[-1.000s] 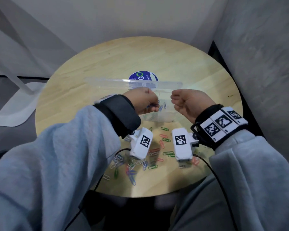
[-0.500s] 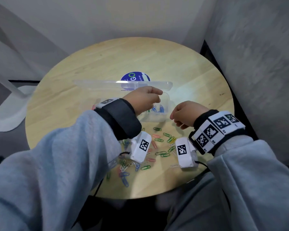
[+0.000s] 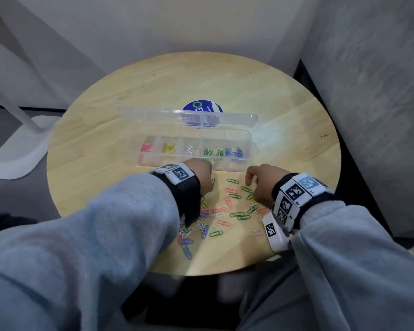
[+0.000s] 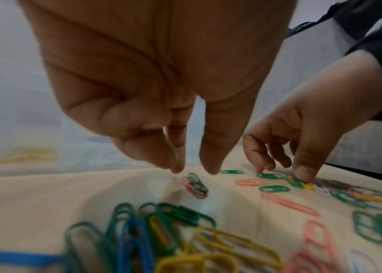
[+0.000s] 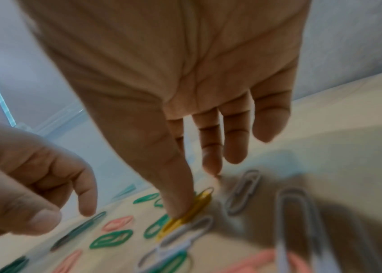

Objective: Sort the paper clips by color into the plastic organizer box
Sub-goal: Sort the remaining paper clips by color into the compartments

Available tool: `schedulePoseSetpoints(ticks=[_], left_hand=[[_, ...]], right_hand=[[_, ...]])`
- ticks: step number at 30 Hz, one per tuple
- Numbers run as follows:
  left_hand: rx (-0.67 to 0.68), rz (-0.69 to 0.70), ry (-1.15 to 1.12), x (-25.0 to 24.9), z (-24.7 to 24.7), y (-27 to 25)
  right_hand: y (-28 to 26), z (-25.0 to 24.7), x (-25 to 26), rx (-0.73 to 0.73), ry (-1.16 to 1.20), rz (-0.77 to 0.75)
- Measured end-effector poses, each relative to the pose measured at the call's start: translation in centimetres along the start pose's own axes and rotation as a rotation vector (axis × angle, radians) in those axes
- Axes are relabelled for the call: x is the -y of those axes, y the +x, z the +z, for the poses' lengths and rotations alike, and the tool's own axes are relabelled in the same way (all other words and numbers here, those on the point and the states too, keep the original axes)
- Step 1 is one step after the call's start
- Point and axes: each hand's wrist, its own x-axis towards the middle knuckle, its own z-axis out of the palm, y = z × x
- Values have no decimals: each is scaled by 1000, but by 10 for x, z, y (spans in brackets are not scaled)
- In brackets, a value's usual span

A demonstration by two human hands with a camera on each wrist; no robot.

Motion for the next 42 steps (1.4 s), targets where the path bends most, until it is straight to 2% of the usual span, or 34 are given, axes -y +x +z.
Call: schedulePoseSetpoints(ticks=[6,12,16,18,21,23,25,28,30,32,34,35,39,42], left_hand=[[-21,-4,1,-8,9,13],[60,-18,-14,-8,13,20],[96,-11,-71,-5,12,14],[89,3,-172,-3,11,9],[141,60,-500,-2,8,3],[198,82,-713,-5,7,1],[213,55,-813,-10,6,0],[218,-8,-849,-20,6,1],[269,-77,-853,-26,6,1],[311,-142,-864,-30,6,2],[312,-119,-781,-31,7,4],[285,-77,-667,-31,9,5],[48,76,-178,-31,16,1],[22,161,-36,-37,20,1]], right_hand=[[5,2,-3,21,15,-70],[1,0,-1,54,-22,-126],[5,1,0,91,-27,-110],[6,2,1,93,-49,-90],[6,3,2,111,-93,-61],[3,-3,1,78,-23,-59],[-1,-14,-6,15,112,-76],[-7,-26,-21,-32,366,-74],[-9,-28,-27,-38,528,-67],[-9,-27,-31,-12,594,-41],[-9,-27,-32,4,601,-5],[-9,-26,-32,10,586,15],[-6,-26,-30,80,570,73],[-3,-29,-30,103,651,36]])
